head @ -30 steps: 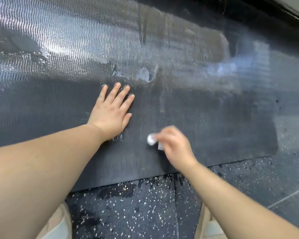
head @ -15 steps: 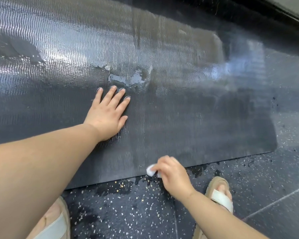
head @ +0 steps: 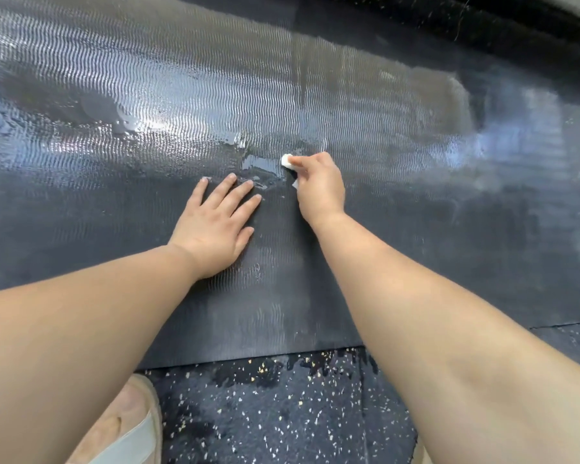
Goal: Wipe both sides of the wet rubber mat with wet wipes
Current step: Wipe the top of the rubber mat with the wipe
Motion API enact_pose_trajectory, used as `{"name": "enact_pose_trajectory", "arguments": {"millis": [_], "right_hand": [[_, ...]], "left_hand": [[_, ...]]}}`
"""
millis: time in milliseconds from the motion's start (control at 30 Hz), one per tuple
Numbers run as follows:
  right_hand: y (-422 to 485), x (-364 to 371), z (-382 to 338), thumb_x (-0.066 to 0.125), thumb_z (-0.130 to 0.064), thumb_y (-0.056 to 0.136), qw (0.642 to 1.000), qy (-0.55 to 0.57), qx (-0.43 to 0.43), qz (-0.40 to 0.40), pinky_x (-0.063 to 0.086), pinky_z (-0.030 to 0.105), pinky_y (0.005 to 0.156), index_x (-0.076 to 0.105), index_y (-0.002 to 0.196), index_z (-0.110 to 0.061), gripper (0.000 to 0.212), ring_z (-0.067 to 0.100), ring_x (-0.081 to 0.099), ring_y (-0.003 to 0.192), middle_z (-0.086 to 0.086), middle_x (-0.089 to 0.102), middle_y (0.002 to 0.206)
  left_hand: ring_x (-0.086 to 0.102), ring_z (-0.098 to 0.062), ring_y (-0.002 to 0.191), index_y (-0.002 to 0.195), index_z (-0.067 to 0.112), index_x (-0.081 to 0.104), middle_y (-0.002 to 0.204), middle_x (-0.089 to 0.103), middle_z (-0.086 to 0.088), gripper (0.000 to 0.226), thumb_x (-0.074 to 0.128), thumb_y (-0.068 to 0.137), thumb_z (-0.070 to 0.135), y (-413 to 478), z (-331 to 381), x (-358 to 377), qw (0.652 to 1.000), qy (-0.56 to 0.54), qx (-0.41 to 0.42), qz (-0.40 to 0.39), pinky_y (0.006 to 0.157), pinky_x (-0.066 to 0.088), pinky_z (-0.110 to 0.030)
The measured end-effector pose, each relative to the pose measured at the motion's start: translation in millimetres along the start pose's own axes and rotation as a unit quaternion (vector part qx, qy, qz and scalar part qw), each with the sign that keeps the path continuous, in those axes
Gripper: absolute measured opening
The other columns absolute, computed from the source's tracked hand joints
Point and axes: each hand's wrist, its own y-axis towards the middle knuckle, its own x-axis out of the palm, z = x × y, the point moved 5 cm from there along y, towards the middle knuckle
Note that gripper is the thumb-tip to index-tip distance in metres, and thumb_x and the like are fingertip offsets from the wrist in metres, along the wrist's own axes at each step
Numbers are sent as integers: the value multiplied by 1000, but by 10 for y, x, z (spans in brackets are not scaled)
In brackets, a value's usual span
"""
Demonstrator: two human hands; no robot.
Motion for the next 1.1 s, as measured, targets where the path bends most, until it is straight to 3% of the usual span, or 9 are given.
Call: {"name": "enact_pose_trajectory", "arguments": {"millis": [100,200,367,533,633,767,967,1033,1100], "right_hand": [[-679,26,-75,55,6,81,992,4,-123,-7,42,32,74,73,101,-12,32,33,54,81,12,60,89],[-1497,-4,43,53,8,72,971,-3,-225,-84,47,35,63,71,89,-17,36,27,53,65,7,56,74],[-1898,-97,229,61,16,64,936,-16,-262,-234,48,28,55,73,86,-23,46,22,51,62,1,55,76],[-593,-135,-62,57,9,79,982,44,-154,-97,42,21,75,74,98,-17,36,20,56,80,3,51,82],[107,-18,-143,50,2,89,998,43,-49,-25,45,33,93,67,114,-14,35,24,57,103,7,51,104],[-132,149,-290,51,0,86,997,-22,-72,21,41,37,86,68,112,-18,36,33,52,95,12,56,103],[-1705,126,-105,60,6,69,953,-44,-258,-152,51,40,62,71,95,-17,37,30,57,68,7,60,82],[-1960,62,-40,51,7,71,919,-41,-308,-242,51,36,59,71,94,-19,40,27,55,65,5,60,81],[-1815,-17,-96,41,2,74,905,-15,-334,-262,48,30,58,73,91,-19,42,25,52,64,5,57,78]], "left_hand": [[0,-22,146,151,23,12,159,6,1,60,16,95,44,-31,-127,-12,999,-23,-16,14,116,-3,-44],[1,-22,146,151,23,14,159,7,0,60,19,95,44,-49,-185,-6,1000,-25,-1,9,116,-3,-43],[-2,-23,146,151,24,12,159,4,0,60,16,95,44,-56,-160,14,1000,-28,-5,6,116,-3,-43],[-5,-22,146,151,27,8,160,3,1,65,5,90,48,-87,-215,35,1000,-18,-19,3,116,-6,-45],[-4,-22,146,151,27,8,159,4,2,64,6,91,48,-110,-286,37,999,-11,-31,5,115,-6,-45],[-1,-22,146,151,24,12,159,7,1,64,9,92,46,-105,-300,30,999,-20,-43,14,115,-5,-45],[4,-22,146,150,24,19,158,13,1,60,19,94,42,-101,-302,-3,998,-43,-43,24,114,-4,-45],[4,-22,146,151,24,18,159,12,1,60,18,94,43,-113,-307,4,998,-42,-41,19,114,-3,-46],[2,-22,146,151,24,16,159,10,1,60,17,94,43,-116,-309,17,998,-39,-40,20,115,-3,-46]]}}
